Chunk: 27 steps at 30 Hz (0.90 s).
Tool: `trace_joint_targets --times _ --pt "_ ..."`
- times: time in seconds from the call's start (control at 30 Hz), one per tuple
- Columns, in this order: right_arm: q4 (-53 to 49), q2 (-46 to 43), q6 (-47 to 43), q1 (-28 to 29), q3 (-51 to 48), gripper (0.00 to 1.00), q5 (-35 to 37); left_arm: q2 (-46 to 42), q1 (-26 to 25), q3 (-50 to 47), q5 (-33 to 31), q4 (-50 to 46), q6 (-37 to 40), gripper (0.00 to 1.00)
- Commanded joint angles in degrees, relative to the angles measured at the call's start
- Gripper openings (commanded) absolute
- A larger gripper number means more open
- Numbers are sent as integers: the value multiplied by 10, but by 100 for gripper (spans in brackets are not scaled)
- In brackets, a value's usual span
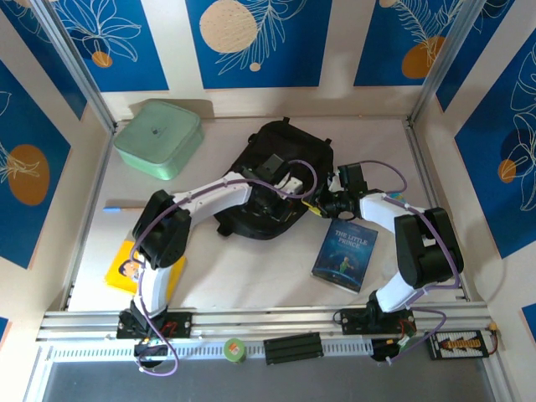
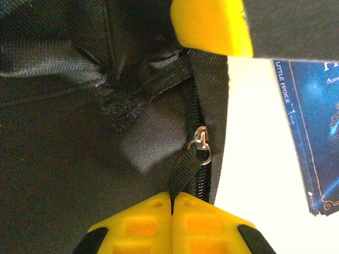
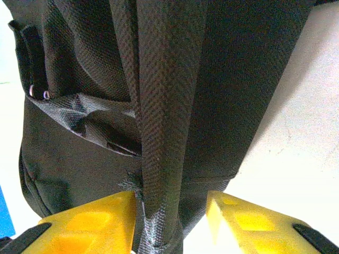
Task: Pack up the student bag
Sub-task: Unzip the student bag at the top-center of the table.
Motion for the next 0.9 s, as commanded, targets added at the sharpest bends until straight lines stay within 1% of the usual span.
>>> trace_joint_targets --times 0.0,0.07,0.13,0.23,0.3,0.37,0.47,0.53,0.67,0.87 --pt "3 -5 17 6 13 43 0 -22 -5 19 -6 -32 -7 0" --pt "6 1 25 8 16 42 -2 -24 -6 20 -1 -31 -8 0" --pt "6 10 31 8 21 39 -2 -26 -6 21 1 -31 -10 0" --pt "2 23 35 10 29 28 7 -26 -8 28 -2 -42 -12 0" --pt "-3 28 37 9 35 21 20 -23 -8 46 -20 -84 -22 0" --pt "-13 30 37 9 43 16 38 -19 -9 75 -51 -161 -33 0" --pt "-35 29 41 10 56 14 78 -30 -9 79 -82 -224 -38 0" --pt "-47 23 52 13 59 13 111 -39 -11 76 -93 -252 -38 0" --pt "-51 16 74 16 59 13 160 -58 -17 66 -144 -304 -37 0" --pt "-46 28 80 12 71 12 180 -81 -18 40 -225 -347 -33 0"
